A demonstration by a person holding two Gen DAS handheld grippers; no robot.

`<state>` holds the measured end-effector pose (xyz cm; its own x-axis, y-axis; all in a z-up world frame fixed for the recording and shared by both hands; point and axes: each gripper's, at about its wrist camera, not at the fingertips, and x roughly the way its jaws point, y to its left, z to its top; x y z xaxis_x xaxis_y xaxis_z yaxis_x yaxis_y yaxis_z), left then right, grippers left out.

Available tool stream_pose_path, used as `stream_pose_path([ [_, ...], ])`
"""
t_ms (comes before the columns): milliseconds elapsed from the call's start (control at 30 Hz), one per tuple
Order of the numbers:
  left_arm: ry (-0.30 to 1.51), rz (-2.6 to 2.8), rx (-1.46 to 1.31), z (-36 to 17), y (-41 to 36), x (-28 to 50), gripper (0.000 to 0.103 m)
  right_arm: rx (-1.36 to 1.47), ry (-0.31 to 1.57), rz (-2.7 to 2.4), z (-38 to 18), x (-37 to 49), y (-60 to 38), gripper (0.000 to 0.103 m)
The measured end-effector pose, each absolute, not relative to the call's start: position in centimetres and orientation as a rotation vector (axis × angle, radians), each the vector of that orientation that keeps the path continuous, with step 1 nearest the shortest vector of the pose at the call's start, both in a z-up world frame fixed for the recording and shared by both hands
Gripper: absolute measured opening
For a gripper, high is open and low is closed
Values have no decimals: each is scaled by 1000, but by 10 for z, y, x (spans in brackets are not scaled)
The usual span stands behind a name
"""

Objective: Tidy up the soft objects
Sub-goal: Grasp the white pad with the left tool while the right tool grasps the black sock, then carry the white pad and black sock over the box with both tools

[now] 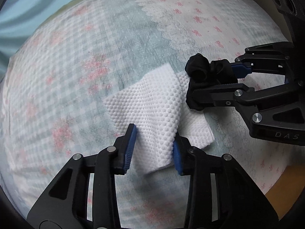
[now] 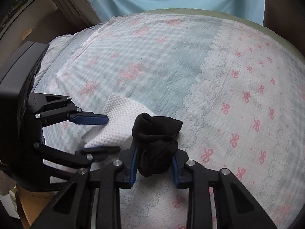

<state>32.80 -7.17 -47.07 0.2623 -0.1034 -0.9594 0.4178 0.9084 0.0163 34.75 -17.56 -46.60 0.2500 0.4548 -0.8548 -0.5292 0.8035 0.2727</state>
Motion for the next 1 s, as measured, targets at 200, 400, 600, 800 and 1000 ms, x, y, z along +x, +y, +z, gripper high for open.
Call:
stream_pose_path([
  [200, 1246, -351, 301, -465, -60, 325, 14, -50, 1135, 656, -465, 349, -177, 25],
  [400, 1233, -334, 249, -443, -48, 326, 13, -38, 1123, 629, -452, 347, -181, 24],
  [600, 1185, -311, 222, -408, -49, 325, 13, -22, 1095, 597, -423, 345, -189, 24],
  [800, 1139, -289, 193, -352, -48, 313, 13, -17, 1055, 563, -379, 332, -197, 24],
  [1000, 1076, -273, 181, -286, -50, 279, 13, 2, 999, 519, -321, 309, -208, 24],
])
